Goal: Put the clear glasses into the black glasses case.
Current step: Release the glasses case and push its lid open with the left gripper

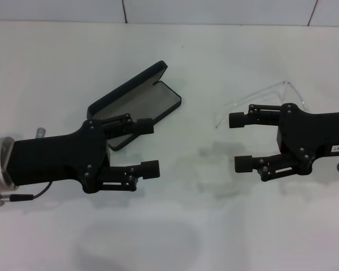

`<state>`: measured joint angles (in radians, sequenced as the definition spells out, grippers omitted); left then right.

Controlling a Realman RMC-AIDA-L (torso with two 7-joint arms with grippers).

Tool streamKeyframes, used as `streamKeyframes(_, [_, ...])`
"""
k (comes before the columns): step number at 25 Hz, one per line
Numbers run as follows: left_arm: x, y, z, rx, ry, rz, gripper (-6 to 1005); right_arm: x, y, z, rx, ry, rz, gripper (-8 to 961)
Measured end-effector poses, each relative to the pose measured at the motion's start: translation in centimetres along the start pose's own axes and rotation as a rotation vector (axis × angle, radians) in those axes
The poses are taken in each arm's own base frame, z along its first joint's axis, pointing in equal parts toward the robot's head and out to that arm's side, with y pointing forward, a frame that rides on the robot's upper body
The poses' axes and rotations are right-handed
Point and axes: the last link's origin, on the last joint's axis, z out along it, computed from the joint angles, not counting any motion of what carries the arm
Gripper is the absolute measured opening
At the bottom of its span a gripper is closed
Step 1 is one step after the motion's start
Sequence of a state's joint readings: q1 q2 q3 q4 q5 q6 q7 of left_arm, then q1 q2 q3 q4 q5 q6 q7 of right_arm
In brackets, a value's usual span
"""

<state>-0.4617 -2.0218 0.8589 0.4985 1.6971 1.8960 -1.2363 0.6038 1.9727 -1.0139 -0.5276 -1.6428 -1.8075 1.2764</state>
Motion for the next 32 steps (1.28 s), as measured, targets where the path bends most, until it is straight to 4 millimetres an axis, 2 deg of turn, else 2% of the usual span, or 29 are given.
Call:
streamKeyframes(11, [0.1,0.0,0.0,0.002,0.007,0.001,874,0.0,0.0,0.0,0.002,0.0,0.0,874])
streamKeyframes(14, [0.8,-0.3,-0.1,0.019,0.047,0.009,866,0.0,-0.1,0.0,0.01,-0.001,0.0,874])
streamKeyframes(17, [2.9,-0.9,-0.7,0.046,0.092,0.03,859,-0.1,-0.2,-0.2,0.024,-0.013,-0.002,873])
streamKeyframes(21, [7.1,-1.7,-1.6,0.097,0.11,0.07,849,0.1,-0.3,-1.0,0.071,-0.042,0.009,873])
streamKeyframes(24, [10.4,-2.6,-1.5,0.19,0.052,0.104,841,0.7,0.0,-1.7,0.106,-0.058,0.026,873])
streamKeyframes(26, [10.4,-2.6,-1.5,0.19,0.052,0.104,836,1.0,0.2,-2.4,0.137,-0.077,0.034,873])
streamKeyframes(28, [13.8,-3.8,0.5,0.307,-0.144,0.149,831,1.3,0.3,-3.3,0.182,-0.105,0.043,873])
streamKeyframes(30, [14.4,-4.0,1.2,0.327,-0.187,0.156,826,1.5,0.4,-4.2,0.228,-0.137,0.052,873])
streamKeyframes(32, [15.0,-4.9,2.7,0.398,-0.317,0.156,807,1.7,0.6,-5.0,0.27,-0.172,0.06,873])
